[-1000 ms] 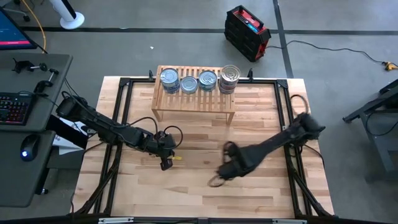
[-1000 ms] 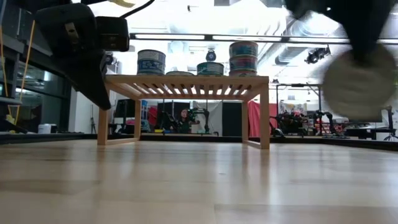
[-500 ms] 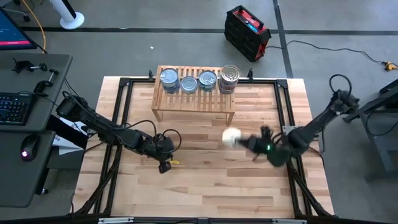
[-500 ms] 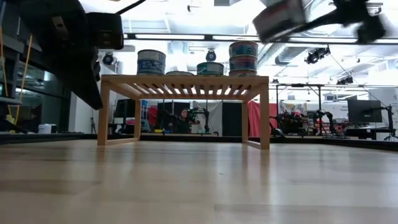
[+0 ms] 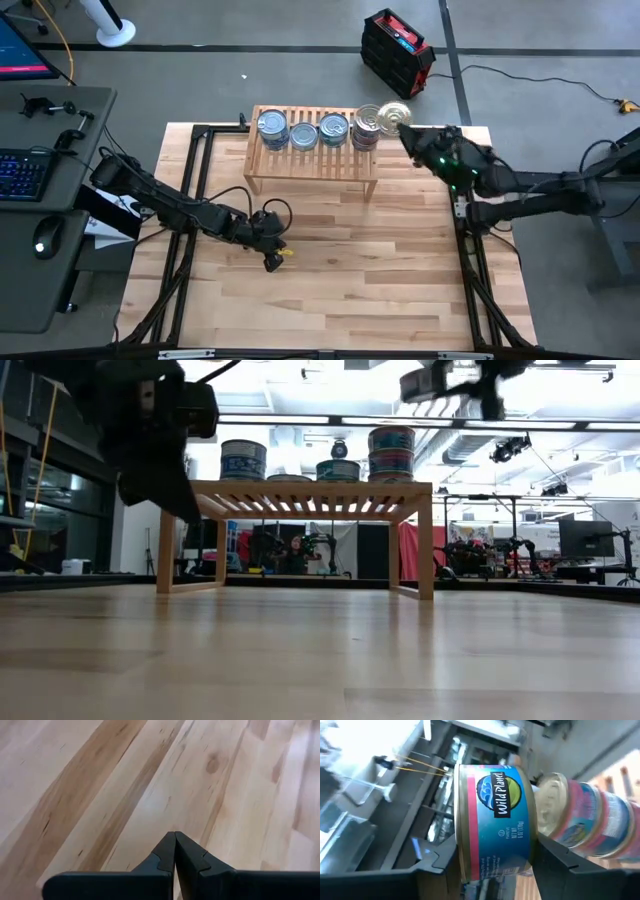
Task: Stack canned seafood by type on shelf
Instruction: Stack the blue-pink tuna can on top of the other blue-pink tuna can on the shelf
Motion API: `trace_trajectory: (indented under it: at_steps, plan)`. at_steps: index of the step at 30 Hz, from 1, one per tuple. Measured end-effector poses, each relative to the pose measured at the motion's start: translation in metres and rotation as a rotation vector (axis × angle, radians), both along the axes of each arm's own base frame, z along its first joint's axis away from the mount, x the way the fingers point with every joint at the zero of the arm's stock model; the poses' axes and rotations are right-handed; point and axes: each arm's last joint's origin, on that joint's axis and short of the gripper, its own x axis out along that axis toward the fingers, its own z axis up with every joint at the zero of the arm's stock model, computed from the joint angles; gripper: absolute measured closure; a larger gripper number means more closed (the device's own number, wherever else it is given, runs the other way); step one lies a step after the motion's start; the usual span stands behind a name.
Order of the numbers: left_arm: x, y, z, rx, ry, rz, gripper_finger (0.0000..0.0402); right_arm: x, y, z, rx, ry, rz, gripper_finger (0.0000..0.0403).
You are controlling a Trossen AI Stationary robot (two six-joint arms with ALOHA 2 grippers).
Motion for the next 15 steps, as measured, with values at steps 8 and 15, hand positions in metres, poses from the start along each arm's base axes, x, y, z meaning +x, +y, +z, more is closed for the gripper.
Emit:
trace_trajectory:
  at_steps: [8,15]
  plan:
    - [0.002,-0.001,0.001,-0.035,-0.026,0.035,0.0401,0.025,-0.037,-0.003,0.067,0.039,0.062,0.0241]
    - [0.002,-0.001,0.001,-0.052,-0.027,0.053,0.0402,0.037,-0.055,0.027,0.151,0.326,0.074,0.0241]
